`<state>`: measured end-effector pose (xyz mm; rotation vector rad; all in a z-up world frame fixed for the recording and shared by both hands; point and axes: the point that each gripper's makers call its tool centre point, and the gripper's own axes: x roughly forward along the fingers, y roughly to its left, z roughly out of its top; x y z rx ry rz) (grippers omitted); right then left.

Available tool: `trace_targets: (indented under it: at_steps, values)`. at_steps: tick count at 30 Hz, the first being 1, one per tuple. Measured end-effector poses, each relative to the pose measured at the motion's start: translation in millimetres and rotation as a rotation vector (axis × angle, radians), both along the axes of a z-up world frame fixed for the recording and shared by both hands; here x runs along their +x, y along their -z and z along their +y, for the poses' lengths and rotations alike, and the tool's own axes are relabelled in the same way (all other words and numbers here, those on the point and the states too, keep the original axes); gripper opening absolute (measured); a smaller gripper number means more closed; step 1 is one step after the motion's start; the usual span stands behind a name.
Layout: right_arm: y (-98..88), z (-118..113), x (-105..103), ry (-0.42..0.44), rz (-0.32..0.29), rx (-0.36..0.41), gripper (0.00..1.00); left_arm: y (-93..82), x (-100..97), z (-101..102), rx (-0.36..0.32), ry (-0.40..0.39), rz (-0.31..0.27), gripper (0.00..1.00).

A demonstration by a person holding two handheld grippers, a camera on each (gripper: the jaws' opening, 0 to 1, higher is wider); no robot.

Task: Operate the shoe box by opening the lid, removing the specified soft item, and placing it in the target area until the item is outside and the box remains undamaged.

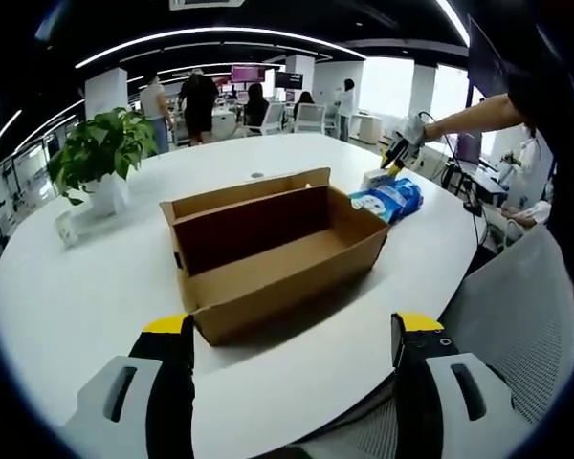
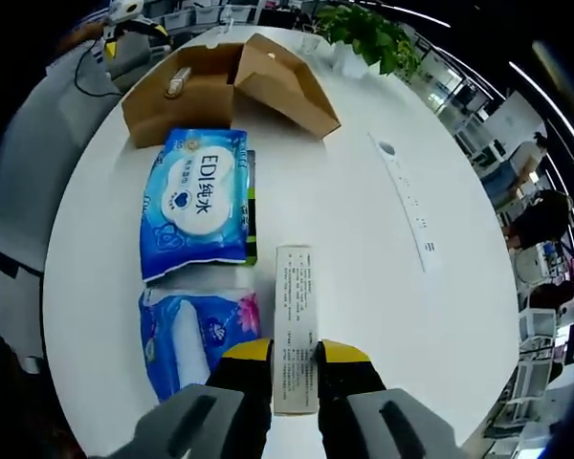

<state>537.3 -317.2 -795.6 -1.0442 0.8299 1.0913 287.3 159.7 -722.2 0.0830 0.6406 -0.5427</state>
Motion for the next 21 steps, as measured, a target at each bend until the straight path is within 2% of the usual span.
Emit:
trace_targets:
  at_steps: [4, 5, 11, 14, 21]
  values:
    - [7.1, -8.3, -1.4, -0.025, 0.009, -0.038, 0.13, 0.2, 1.4, -3.1, -0.002, 0.003, 0.0, 0.88]
    - [5.1, -7.0, -0.3, -0.028, 0.006, -0.021, 0.13, -0.2, 1.8, -3.7, -0.005, 0.002, -0.001, 0.88]
    - [4.4, -11.6, 0.1, -0.063, 0.011, -0.067, 0.13, 0.6, 1.8, -3.9, -0.003, -0.006, 0.002, 0.87]
    - [5.6, -14.3, 2.5, -0.097, -0.001, -0.096, 0.14, 1.0, 0.8, -3.6, -0.004, -0.012, 0.002, 0.88]
    - [9.7, -15.7, 10.4, -0.103, -0.018, -0.121, 0.15, 2.0, -1.0, -0.6, -0.005, -0.025, 0.003, 0.87]
